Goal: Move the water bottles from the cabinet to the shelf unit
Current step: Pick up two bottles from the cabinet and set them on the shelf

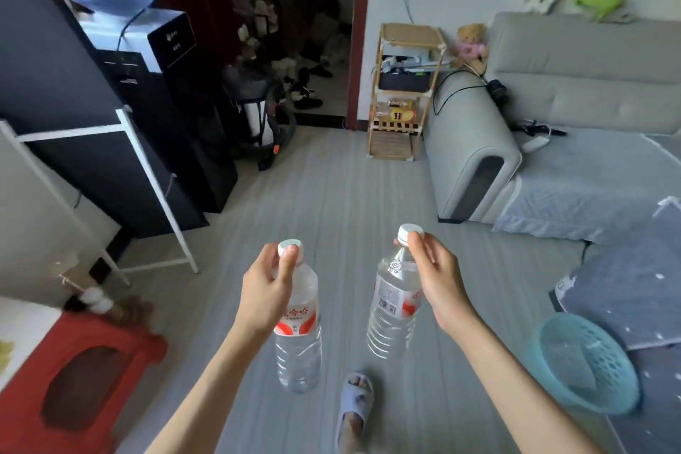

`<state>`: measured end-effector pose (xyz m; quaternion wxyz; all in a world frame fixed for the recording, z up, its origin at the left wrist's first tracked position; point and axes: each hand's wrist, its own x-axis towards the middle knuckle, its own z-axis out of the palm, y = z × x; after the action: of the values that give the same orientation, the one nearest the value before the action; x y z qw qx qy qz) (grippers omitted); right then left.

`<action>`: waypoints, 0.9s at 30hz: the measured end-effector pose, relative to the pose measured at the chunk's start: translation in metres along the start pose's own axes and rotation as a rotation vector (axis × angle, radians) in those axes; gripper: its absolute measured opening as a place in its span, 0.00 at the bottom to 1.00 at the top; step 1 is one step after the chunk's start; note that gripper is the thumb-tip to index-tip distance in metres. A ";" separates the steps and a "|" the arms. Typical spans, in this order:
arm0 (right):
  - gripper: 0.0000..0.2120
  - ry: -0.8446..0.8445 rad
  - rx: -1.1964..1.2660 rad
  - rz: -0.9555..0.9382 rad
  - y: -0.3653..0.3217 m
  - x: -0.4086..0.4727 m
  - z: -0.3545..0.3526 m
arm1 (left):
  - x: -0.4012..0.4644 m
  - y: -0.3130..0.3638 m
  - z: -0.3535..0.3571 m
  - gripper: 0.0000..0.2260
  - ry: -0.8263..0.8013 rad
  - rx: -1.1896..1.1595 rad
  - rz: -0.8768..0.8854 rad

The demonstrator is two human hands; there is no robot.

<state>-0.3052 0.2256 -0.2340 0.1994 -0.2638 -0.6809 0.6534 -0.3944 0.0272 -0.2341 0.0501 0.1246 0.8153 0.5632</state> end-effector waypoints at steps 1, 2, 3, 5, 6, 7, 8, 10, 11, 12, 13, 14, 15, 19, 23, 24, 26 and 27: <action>0.12 -0.002 -0.005 -0.001 0.001 0.024 -0.002 | 0.021 0.001 0.011 0.20 -0.006 0.004 0.000; 0.12 -0.007 -0.013 -0.006 0.001 0.050 -0.004 | 0.043 0.003 0.022 0.21 -0.008 0.001 0.004; 0.13 -0.015 -0.021 -0.015 0.000 0.075 -0.006 | 0.065 0.007 0.033 0.22 -0.006 0.001 0.010; 0.16 -0.024 -0.030 -0.028 -0.005 0.127 -0.011 | 0.110 0.018 0.054 0.21 -0.008 0.014 0.019; 0.18 -0.021 -0.028 -0.030 -0.009 0.152 -0.013 | 0.132 0.025 0.064 0.19 -0.012 0.024 0.030; 0.21 -0.017 -0.023 -0.039 -0.014 0.175 -0.016 | 0.152 0.031 0.073 0.16 -0.014 0.035 0.042; 0.24 -0.015 -0.022 -0.054 -0.019 0.197 -0.018 | 0.173 0.037 0.082 0.16 -0.015 0.041 0.050; 0.24 -0.013 -0.033 -0.067 -0.026 0.238 -0.022 | 0.213 0.044 0.098 0.22 -0.013 0.021 0.052; 0.21 -0.013 -0.037 -0.062 -0.029 0.256 -0.024 | 0.231 0.046 0.106 0.24 -0.010 0.008 0.047; 0.18 -0.010 -0.036 -0.052 -0.030 0.274 -0.025 | 0.249 0.048 0.115 0.25 -0.009 0.001 0.038; 0.16 -0.007 -0.033 -0.041 -0.030 0.292 -0.028 | 0.267 0.049 0.126 0.24 -0.015 -0.004 0.031; 0.15 -0.001 -0.032 -0.030 -0.030 0.310 -0.029 | 0.285 0.050 0.136 0.21 -0.024 -0.004 0.024; 0.15 0.008 -0.033 -0.017 -0.029 0.329 -0.031 | 0.303 0.051 0.147 0.17 -0.034 -0.002 0.020; 0.12 0.072 -0.035 0.035 -0.022 0.411 -0.033 | 0.379 0.049 0.190 0.13 -0.076 -0.003 0.010; 0.12 0.101 -0.075 0.021 -0.025 0.508 -0.034 | 0.475 0.051 0.233 0.14 -0.093 -0.013 0.030; 0.13 0.113 -0.080 0.015 -0.029 0.534 -0.035 | 0.502 0.054 0.242 0.13 -0.106 -0.014 0.039; 0.11 0.126 -0.091 0.000 -0.041 0.584 -0.038 | 0.554 0.063 0.262 0.13 -0.120 -0.003 0.059; 0.10 0.130 -0.093 -0.009 -0.047 0.607 -0.039 | 0.579 0.068 0.272 0.12 -0.124 0.005 0.062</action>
<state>-0.7597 0.6322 -0.2292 0.2334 -0.3116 -0.6975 0.6016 -0.8818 0.4464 -0.2353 0.0827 0.1846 0.8078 0.5536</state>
